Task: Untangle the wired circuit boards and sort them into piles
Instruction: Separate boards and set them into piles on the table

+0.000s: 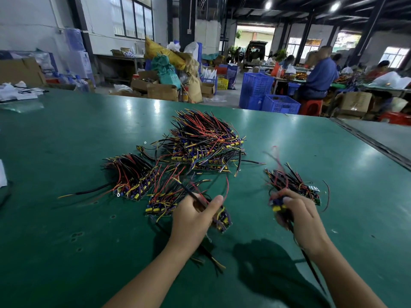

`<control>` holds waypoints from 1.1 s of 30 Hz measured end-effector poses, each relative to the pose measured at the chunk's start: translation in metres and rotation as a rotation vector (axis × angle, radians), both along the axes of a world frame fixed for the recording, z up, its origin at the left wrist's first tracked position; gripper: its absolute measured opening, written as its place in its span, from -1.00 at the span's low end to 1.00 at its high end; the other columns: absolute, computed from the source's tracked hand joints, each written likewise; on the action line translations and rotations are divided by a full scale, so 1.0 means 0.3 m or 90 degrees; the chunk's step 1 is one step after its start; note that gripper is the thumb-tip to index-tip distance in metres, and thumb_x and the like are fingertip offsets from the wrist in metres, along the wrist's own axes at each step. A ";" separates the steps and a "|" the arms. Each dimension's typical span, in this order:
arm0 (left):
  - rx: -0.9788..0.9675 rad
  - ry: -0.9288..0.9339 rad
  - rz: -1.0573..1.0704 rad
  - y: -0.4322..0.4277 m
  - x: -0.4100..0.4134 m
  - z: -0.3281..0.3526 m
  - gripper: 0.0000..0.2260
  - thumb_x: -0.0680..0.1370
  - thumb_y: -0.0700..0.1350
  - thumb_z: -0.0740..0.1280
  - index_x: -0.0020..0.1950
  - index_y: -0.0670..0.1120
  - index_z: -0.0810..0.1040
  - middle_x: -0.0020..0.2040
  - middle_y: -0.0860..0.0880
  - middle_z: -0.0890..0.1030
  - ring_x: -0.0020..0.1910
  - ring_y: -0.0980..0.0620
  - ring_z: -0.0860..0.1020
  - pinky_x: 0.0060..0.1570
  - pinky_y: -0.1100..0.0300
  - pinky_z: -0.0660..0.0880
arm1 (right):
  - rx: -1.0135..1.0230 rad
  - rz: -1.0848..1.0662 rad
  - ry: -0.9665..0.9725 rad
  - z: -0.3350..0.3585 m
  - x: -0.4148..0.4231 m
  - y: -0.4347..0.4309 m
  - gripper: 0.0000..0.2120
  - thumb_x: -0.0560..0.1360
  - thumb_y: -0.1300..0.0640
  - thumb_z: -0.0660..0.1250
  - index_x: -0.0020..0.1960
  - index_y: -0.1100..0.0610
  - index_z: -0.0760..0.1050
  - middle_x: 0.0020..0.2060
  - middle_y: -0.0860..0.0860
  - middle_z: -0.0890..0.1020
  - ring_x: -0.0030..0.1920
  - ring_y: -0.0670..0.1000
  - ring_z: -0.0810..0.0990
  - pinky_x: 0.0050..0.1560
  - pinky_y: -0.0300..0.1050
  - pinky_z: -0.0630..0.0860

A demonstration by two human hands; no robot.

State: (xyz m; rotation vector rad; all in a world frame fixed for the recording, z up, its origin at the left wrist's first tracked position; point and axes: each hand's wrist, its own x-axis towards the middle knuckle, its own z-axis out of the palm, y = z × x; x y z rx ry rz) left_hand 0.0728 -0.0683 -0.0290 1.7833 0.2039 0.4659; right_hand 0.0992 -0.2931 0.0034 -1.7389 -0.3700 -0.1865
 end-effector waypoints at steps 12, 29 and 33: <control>0.164 -0.158 0.017 -0.019 -0.047 0.014 -0.75 0.45 -0.14 0.46 -0.16 -0.02 0.36 -0.26 0.09 0.37 -0.26 0.14 0.35 -0.24 0.31 0.30 | 0.414 0.163 0.303 0.028 -0.033 0.081 -0.66 0.48 -0.04 0.20 0.03 0.13 0.64 -0.18 0.08 0.67 -0.21 0.03 0.67 -0.27 -0.15 0.60; -0.020 -0.051 -0.237 -0.057 -0.054 0.011 -0.82 0.45 0.08 0.37 -0.13 -0.02 0.57 -0.33 0.14 0.56 -0.36 0.13 0.49 -0.27 0.15 0.46 | -0.236 0.066 -0.071 -0.062 -0.084 0.152 -0.74 0.57 -0.08 0.16 -0.14 0.04 0.51 -0.45 -0.08 0.42 -0.40 -0.15 0.35 -0.32 -0.16 0.32; -0.017 -0.085 -0.226 -0.053 -0.054 0.015 -0.83 0.43 0.03 0.40 -0.14 -0.06 0.60 -0.29 0.08 0.62 -0.25 0.14 0.56 -0.18 0.24 0.47 | -0.264 0.058 -0.048 -0.057 -0.079 0.134 -0.65 0.60 -0.17 0.14 -0.21 0.05 0.45 -0.47 -0.08 0.32 -0.42 -0.14 0.26 -0.36 -0.18 0.21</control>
